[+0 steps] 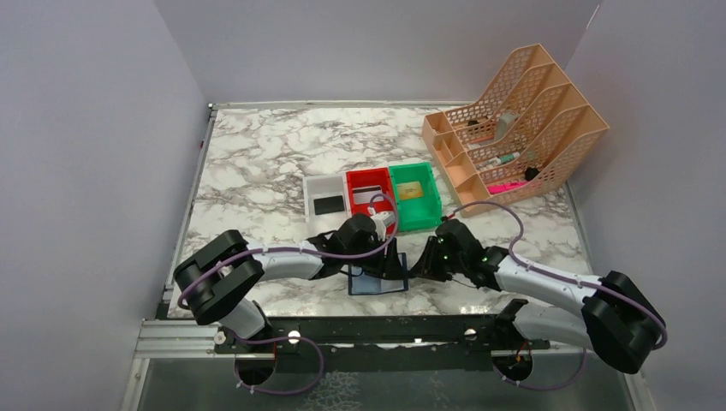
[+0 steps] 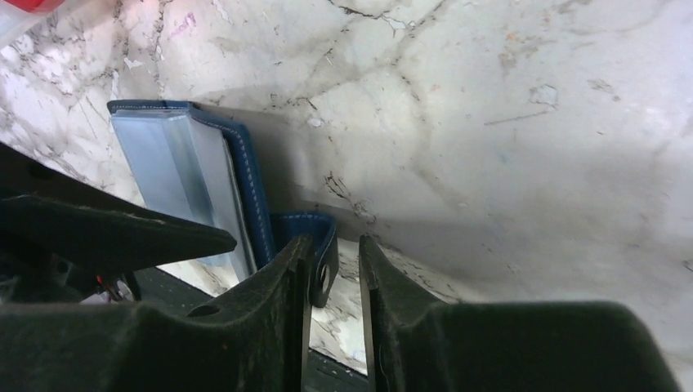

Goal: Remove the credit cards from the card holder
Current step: Open the card holder at the center of the board.

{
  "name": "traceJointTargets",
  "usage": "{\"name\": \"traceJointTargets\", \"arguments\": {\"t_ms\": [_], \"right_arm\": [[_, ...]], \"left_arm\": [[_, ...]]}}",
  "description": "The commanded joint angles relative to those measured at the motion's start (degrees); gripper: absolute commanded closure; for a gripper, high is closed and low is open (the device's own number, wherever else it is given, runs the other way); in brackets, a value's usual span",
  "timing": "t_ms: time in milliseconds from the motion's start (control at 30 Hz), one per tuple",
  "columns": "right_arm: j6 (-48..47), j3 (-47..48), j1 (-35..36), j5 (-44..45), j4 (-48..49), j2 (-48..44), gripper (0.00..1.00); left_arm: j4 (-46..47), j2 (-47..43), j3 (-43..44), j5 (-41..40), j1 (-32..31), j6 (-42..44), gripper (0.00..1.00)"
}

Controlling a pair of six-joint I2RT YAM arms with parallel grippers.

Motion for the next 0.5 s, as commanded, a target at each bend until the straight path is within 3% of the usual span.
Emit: {"name": "traceJointTargets", "arguments": {"t_ms": [0, 167, 367, 467], "right_arm": [[0.49, 2.06, -0.07, 4.92, -7.11, -4.83, 0.68], [0.06, 3.22, -0.07, 5.15, -8.51, -9.6, 0.7], [-1.6, 3.59, -0.07, -2.21, -0.96, -9.78, 0.85], [-2.4, 4.66, -0.07, -5.21, 1.74, -7.26, 0.87]], "left_arm": [[1.37, 1.9, 0.17, -4.05, -0.71, -1.71, 0.54], [1.28, 1.21, -1.49, -5.41, -0.98, -1.95, 0.62], [0.05, 0.22, -2.62, -6.15, -1.05, -1.39, 0.78], [-0.51, 0.17, -2.96, -6.15, -1.0, -1.25, 0.84]]}}
